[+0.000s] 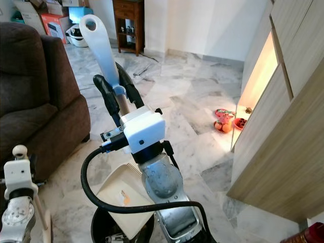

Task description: Sweep floor

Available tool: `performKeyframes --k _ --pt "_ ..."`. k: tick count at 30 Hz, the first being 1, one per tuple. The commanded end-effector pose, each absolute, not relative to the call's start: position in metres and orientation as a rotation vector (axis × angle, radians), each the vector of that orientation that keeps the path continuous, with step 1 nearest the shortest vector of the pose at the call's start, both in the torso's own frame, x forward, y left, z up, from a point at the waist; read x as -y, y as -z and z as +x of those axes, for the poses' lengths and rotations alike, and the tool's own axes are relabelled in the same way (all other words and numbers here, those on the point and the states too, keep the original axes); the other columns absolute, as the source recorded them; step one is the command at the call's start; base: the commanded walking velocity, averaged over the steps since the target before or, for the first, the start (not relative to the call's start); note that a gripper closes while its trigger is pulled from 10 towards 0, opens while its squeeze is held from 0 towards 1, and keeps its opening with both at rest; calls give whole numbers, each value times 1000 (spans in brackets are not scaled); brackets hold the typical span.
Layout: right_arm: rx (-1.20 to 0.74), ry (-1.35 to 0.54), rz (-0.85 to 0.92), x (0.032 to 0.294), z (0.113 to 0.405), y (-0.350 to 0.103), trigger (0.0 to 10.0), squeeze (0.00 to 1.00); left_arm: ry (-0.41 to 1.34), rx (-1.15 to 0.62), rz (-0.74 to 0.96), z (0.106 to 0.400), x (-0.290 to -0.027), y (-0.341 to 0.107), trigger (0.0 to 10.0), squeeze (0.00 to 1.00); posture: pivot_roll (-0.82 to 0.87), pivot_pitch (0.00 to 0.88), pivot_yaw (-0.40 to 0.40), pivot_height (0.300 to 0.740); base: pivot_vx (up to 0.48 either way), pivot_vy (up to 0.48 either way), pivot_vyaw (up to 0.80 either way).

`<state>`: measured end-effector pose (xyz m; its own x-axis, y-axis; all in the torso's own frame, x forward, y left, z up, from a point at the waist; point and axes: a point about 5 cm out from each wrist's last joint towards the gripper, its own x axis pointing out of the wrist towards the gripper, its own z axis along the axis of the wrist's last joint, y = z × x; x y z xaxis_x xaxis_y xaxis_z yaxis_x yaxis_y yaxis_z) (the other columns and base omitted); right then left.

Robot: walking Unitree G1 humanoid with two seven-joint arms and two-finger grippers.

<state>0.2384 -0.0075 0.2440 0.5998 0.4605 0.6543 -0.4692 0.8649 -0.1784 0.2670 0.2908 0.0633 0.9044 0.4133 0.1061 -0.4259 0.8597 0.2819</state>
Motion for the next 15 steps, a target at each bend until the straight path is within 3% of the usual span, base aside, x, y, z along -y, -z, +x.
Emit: performKeyframes --k 1,15 --pt "869 -539 86 0 222 -265 10000 0 -422 50 343 273 -294 -70 10000 0 102 0 46 740 0 0 0" --pt "1045 -596 4 -13 206 -280 10000 0 -432 74 346 293 -296 -85 10000 0 100 0 51 740 0 0 0"
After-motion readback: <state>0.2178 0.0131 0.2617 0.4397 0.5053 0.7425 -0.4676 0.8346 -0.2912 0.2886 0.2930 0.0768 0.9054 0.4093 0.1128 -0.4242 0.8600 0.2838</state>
